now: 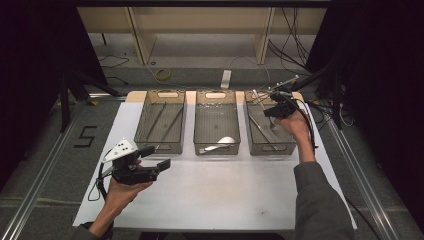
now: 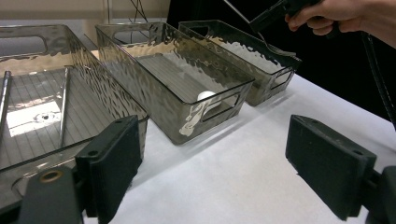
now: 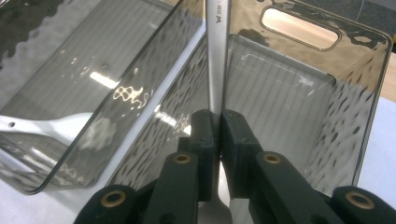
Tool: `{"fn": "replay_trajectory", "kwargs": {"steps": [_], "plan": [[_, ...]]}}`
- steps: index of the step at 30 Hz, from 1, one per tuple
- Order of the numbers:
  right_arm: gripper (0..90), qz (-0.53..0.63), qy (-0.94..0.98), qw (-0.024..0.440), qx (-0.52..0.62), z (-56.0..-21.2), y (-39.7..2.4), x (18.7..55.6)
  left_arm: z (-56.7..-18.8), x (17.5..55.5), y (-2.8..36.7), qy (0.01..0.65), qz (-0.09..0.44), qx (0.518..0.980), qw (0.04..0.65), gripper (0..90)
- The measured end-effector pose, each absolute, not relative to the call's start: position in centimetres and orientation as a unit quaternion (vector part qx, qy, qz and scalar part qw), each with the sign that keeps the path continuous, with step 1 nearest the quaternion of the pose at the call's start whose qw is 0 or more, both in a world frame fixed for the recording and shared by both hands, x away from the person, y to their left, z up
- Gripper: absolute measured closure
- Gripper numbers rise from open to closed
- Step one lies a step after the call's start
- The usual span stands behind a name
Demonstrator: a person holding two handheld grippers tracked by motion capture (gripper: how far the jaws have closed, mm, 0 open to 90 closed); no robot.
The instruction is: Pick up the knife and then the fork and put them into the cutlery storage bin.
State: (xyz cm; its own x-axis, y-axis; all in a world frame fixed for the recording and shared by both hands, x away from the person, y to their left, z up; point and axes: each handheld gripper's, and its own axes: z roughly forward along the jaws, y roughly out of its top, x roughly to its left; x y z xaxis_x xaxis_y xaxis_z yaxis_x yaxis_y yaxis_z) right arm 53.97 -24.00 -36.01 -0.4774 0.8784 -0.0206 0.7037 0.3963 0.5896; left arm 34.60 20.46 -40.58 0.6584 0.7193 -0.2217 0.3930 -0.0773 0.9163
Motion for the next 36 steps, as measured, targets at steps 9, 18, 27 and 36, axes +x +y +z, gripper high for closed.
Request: {"fn": "replay_trajectory", "kwargs": {"steps": [9,18,27,36], "plan": [[84.2,0.262,0.81,0.167,0.497,-36.6,-24.0,54.7,-40.6,34.6,20.5,0.386,0.146,0.719,0.559,17.8],[84.1,0.261,0.808,0.168,0.5,-37.2,-23.7,55.0,-40.5,34.5,20.5,0.387,0.146,0.718,0.56,17.8],[84.1,0.265,0.802,0.172,0.507,-37.6,-23.5,55.3,-40.5,34.5,20.5,0.387,0.146,0.717,0.56,17.8],[84.0,0.264,0.799,0.167,0.514,-38.3,-23.3,55.5,-40.5,34.5,20.5,0.387,0.146,0.717,0.56,17.7]]}}
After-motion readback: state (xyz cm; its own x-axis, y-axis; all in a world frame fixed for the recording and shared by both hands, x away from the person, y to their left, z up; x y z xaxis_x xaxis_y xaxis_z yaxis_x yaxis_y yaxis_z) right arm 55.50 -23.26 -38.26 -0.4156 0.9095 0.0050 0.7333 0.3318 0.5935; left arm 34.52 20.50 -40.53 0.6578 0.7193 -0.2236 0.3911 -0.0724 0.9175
